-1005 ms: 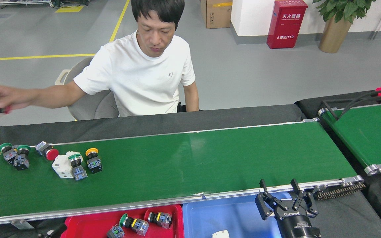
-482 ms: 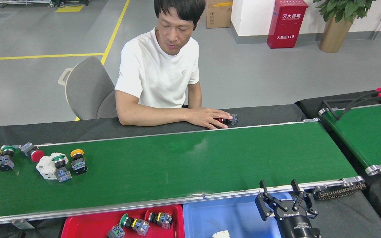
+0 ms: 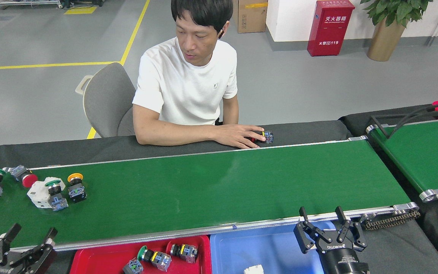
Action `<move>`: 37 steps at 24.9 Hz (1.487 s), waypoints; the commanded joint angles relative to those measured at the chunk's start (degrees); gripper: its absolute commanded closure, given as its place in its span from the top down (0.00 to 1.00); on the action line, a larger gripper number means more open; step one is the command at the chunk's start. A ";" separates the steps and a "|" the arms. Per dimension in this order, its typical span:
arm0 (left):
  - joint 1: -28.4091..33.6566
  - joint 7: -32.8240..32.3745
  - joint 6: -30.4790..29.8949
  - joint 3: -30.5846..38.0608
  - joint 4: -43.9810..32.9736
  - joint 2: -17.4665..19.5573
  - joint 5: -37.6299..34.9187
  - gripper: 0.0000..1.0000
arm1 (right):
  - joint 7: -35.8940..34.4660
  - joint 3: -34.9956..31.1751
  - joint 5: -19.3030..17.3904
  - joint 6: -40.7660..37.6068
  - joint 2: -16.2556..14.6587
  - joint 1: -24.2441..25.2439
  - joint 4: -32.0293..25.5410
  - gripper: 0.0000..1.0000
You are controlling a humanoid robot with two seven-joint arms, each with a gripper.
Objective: Pick switch part from conveyor to tray
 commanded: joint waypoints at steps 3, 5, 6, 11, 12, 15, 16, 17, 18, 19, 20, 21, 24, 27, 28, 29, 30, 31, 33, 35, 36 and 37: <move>-4.15 -0.17 7.05 -5.26 7.28 5.88 -0.13 0.98 | -0.72 0.02 0.09 0.23 -0.05 -0.53 -0.62 0.98; -6.26 0.09 8.54 -7.19 10.79 7.37 0.04 0.98 | -0.72 0.02 0.09 0.23 0.13 -0.53 -0.71 0.98; -7.22 0.09 8.54 -7.36 12.20 7.64 0.04 0.98 | -0.81 0.02 0.09 0.41 0.30 -0.53 -0.71 0.98; -9.16 0.09 8.81 -7.63 13.52 7.90 -0.22 0.98 | -0.90 0.02 0.00 0.41 0.48 -0.62 -0.62 0.98; -9.60 0.09 8.98 -7.72 13.78 7.90 -0.22 0.98 | -0.90 0.02 0.00 0.41 0.74 -0.71 -0.62 0.98; -11.97 0.09 9.95 -9.39 16.94 8.08 -0.31 0.98 | -0.90 0.54 0.00 0.41 0.92 -0.97 -0.62 0.98; -13.03 0.09 10.83 -10.35 18.26 8.16 -0.31 0.98 | -0.90 0.54 0.00 0.41 1.01 -1.06 -0.62 0.98; -14.26 0.09 12.06 -11.58 20.20 8.60 -0.31 0.98 | -0.90 0.72 0.09 0.41 1.01 -1.06 -0.62 0.98; -15.57 0.27 13.64 -13.34 22.48 9.31 -0.31 0.98 | -0.90 0.72 0.00 0.41 1.01 -1.06 -0.62 0.98; -16.80 0.36 15.05 -14.75 24.33 9.66 -0.22 0.98 | -0.90 0.81 0.09 0.41 1.01 -1.06 -0.53 0.98; -18.12 0.45 16.37 -16.07 26.00 9.83 -0.13 0.98 | -0.90 0.81 0.00 0.41 1.01 -1.06 -0.53 0.98; -19.27 0.97 17.33 -16.86 27.05 9.83 -0.13 0.98 | -0.90 0.81 0.09 0.41 1.09 -1.06 -0.53 0.98; -20.58 2.82 18.92 -17.12 28.63 9.83 -0.22 0.98 | -0.90 1.25 0.00 0.41 1.01 -1.06 -0.53 0.98; -20.58 2.82 22.17 -17.56 28.98 9.48 -0.22 0.98 | -0.90 2.04 0.09 0.41 1.09 -1.06 -0.35 0.98; -20.94 2.82 23.75 -18.44 29.42 9.31 -0.22 0.98 | -0.90 2.12 0.09 0.41 1.09 -1.15 -0.09 0.98; -21.64 2.82 26.12 -19.49 30.22 9.13 -0.22 0.98 | -0.90 2.12 0.09 0.32 1.09 -1.15 -0.09 0.98; -22.61 2.82 29.11 -20.72 31.18 8.78 -0.22 0.96 | -0.90 2.12 0.09 0.32 1.09 -1.23 -0.09 0.98; -23.66 2.91 32.18 -21.95 32.23 8.34 -0.13 0.78 | -0.90 2.12 0.09 0.32 1.09 -1.32 -0.09 0.98; -24.72 2.91 34.21 -23.80 33.56 8.34 -0.13 0.21 | -0.90 2.12 0.09 0.32 1.01 -1.32 -0.09 0.98; -24.80 3.26 34.21 -24.06 33.91 8.34 0.48 0.07 | -0.90 2.12 0.09 0.32 0.92 -1.32 -0.09 0.98; -24.72 3.79 34.03 -23.98 33.82 8.34 0.57 0.04 | -0.90 2.12 0.09 0.32 0.83 -1.32 -0.09 0.98; -24.63 3.96 33.60 -23.80 33.29 8.43 0.74 0.03 | -0.90 2.12 0.09 0.32 0.83 -1.24 -0.09 0.98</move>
